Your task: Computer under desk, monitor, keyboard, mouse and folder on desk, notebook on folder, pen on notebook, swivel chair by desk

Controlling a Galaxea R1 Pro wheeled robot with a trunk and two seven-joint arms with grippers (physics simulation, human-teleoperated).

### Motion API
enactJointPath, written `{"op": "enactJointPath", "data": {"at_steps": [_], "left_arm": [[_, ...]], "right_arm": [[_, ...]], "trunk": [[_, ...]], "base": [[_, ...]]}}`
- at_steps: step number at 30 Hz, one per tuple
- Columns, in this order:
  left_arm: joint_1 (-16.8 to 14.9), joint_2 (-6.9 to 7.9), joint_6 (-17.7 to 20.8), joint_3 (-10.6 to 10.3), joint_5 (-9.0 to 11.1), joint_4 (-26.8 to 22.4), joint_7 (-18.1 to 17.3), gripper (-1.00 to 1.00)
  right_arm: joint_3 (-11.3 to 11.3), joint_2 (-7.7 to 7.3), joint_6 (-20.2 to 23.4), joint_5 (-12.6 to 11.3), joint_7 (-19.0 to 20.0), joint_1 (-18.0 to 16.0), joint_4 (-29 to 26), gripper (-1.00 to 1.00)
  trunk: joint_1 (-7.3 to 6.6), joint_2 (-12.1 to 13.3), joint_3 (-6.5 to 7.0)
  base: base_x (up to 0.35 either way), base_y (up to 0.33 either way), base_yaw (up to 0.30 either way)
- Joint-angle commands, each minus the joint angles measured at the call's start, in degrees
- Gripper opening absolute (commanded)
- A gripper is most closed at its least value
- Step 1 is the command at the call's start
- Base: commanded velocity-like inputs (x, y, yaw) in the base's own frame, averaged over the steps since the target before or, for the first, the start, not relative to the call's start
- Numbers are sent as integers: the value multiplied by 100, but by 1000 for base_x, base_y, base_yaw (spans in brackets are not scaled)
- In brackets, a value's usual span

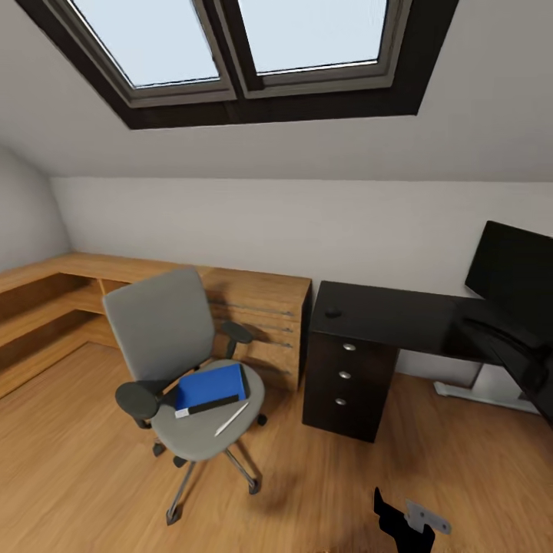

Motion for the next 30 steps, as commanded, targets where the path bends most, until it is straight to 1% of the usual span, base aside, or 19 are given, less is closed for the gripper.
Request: {"op": "enactJointPath", "data": {"at_steps": [1, 10, 18, 23, 30], "left_arm": [[-2, -2, -18, 12, 18, 1, 2, 100], [-2, -7, -16, 12, 17, 1, 2, 100], [-2, -21, -13, 10, 17, 13, 1, 100], [-2, -20, -15, 9, 17, 54, 2, 100], [-2, -20, -18, 5, 17, 69, 2, 100]], "right_arm": [[-46, -1, -18, -25, 58, -7, 11, 100], [-46, 5, -15, -16, 64, -7, 11, 100], [-46, 1, -11, -13, 66, -7, 11, 100], [-46, 4, -10, -7, 67, -7, 11, 100], [-44, -1, 3, 2, 74, -7, 11, 100]], "trunk": [[0, -4, -6], [0, -4, -12], [0, -4, -45], [0, -4, -63], [0, -4, -70]], "base": [[0, 0, -269], [0, 0, -258], [0, 0, -175], [0, 0, -86], [0, 0, -23]]}}
